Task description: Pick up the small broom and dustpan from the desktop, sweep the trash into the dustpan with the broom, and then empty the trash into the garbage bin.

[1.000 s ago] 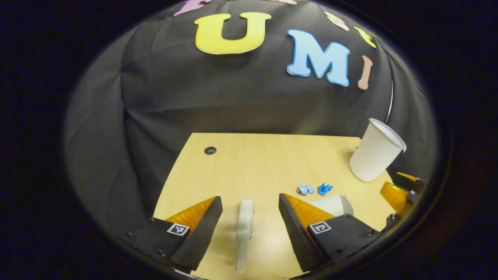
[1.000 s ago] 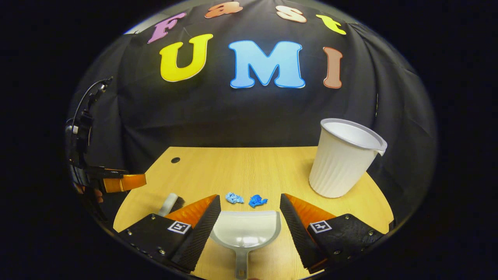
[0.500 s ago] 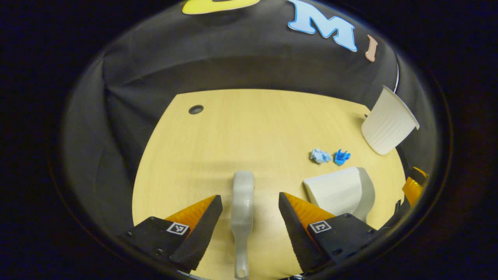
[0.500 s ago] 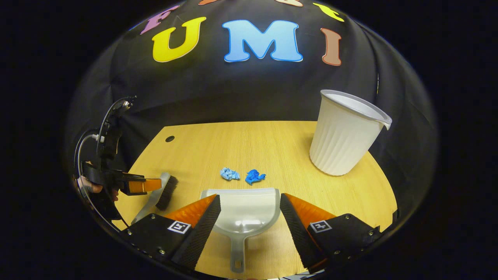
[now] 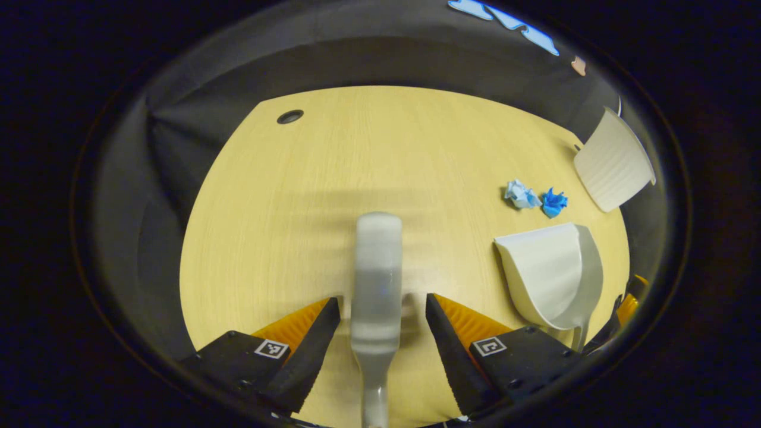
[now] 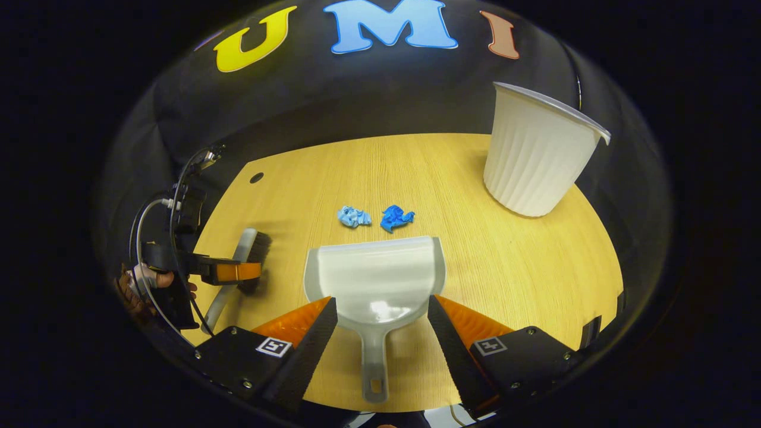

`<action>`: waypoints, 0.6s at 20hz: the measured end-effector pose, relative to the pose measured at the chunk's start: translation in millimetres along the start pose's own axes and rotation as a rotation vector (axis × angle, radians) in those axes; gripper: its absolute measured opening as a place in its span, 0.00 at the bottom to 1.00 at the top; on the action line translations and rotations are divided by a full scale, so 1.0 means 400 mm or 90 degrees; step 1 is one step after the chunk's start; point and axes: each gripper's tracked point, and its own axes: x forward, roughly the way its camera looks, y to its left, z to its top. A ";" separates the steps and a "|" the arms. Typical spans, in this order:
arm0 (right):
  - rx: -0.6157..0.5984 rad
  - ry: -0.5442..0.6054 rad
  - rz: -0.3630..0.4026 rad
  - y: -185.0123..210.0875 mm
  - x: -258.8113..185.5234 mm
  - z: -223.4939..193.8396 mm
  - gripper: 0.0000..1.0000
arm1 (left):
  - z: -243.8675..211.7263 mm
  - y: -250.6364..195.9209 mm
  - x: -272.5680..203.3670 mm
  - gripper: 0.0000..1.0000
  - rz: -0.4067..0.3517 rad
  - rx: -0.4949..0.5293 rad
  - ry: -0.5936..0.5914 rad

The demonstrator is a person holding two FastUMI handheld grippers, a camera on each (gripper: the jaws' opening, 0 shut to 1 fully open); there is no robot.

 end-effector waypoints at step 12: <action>-0.016 0.095 -0.010 0.010 0.063 -0.089 0.95 | -0.023 0.020 0.042 0.83 0.029 0.000 0.019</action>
